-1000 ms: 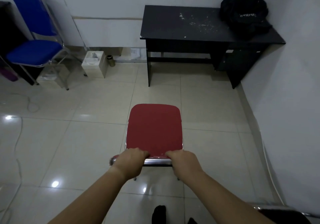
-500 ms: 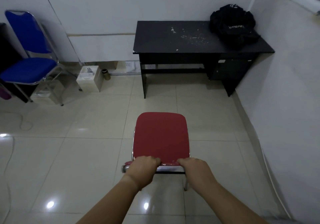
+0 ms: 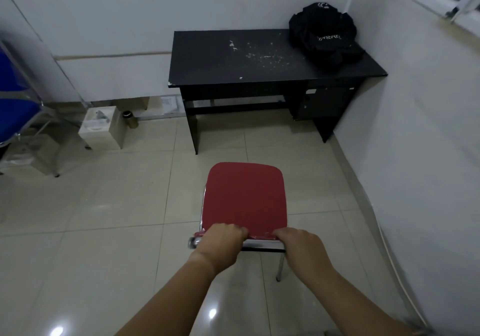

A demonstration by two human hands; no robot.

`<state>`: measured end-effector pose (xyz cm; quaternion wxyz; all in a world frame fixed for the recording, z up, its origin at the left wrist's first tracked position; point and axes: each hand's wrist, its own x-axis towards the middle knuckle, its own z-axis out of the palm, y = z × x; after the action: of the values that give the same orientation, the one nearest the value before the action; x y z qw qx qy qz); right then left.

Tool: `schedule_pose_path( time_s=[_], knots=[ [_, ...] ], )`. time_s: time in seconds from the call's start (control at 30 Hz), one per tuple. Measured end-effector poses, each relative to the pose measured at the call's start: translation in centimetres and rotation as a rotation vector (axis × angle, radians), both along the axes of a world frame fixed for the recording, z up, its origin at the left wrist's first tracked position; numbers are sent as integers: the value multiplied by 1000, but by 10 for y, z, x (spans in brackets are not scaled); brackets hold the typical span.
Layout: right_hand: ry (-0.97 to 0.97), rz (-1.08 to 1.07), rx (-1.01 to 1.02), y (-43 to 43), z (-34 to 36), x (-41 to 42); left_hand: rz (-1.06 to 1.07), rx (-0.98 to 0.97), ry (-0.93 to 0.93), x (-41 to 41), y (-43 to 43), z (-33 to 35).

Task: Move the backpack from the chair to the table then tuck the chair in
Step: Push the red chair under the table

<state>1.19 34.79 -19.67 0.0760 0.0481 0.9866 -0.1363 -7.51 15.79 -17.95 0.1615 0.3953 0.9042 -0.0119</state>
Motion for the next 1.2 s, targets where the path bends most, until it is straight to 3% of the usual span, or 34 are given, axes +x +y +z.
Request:
schedule_pose_path(
  time_s=[0.53, 1.2],
  knots=[
    [160, 10, -49, -19, -20, -80, -44, -8, 52, -99, -21, -11],
    [160, 224, -54, 96, -25, -208, 60, -40, 72, -202, 76, -9]
  ],
)
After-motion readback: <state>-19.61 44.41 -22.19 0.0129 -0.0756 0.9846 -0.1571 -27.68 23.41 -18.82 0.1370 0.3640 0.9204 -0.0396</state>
